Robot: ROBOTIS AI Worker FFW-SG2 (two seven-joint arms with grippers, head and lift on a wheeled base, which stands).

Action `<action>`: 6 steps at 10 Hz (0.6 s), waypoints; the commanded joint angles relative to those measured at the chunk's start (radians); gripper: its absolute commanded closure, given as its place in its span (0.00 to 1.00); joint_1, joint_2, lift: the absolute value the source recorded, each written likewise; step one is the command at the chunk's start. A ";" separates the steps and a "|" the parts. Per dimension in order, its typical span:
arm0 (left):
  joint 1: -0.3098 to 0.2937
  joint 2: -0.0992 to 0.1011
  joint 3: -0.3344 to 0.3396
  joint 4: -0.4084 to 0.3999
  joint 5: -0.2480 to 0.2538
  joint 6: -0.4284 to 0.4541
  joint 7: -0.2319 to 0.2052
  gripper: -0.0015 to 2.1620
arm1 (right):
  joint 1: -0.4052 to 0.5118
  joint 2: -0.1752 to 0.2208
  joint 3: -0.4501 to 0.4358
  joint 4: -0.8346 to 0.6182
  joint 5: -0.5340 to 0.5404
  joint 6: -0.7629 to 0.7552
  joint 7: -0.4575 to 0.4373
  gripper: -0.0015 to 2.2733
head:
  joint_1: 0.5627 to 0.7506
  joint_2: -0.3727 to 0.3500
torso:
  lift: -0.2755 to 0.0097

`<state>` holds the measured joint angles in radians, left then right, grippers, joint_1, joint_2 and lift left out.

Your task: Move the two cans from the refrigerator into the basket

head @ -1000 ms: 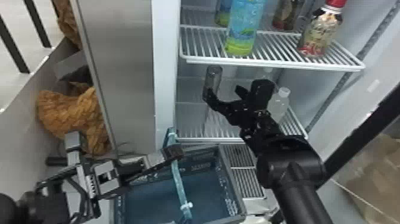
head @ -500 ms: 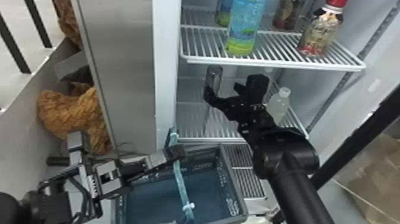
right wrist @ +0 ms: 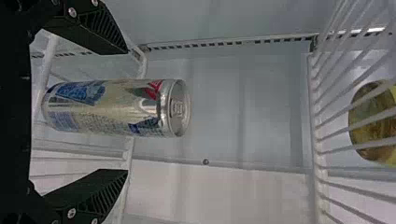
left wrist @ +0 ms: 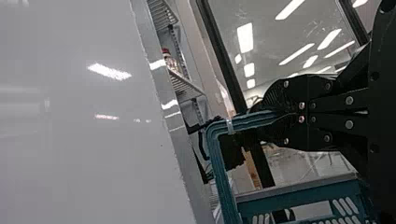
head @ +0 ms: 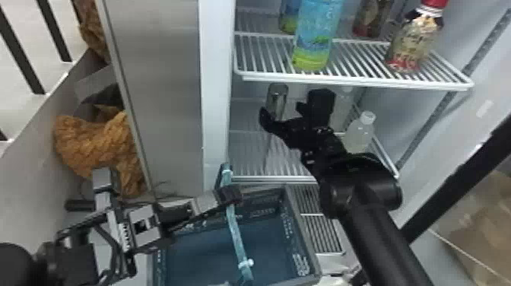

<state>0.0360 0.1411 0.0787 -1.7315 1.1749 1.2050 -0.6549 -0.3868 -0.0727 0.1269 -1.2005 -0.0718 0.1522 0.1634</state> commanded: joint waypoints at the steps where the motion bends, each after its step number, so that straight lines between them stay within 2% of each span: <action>1: -0.002 0.000 -0.005 0.002 0.004 0.000 0.000 0.56 | -0.016 -0.001 0.005 0.021 -0.004 0.000 -0.002 0.06 | 0.70 0.32 | 0.20; 4: -0.002 0.000 -0.005 0.005 0.004 0.000 0.000 0.56 | -0.016 0.001 0.003 0.033 -0.014 0.002 -0.005 0.08 | 0.70 0.32 | 0.20; 5: -0.002 0.000 -0.007 0.005 0.004 0.000 0.000 0.56 | -0.021 -0.001 0.005 0.038 -0.018 0.015 -0.007 0.20 | 0.70 0.32 | 0.20; 6: -0.002 0.000 -0.007 0.005 0.006 0.000 0.000 0.56 | -0.023 -0.001 0.009 0.038 -0.008 0.017 -0.007 0.41 | 0.70 0.31 | 0.20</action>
<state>0.0343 0.1411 0.0715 -1.7266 1.1798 1.2050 -0.6544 -0.4090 -0.0733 0.1338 -1.1620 -0.0837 0.1669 0.1556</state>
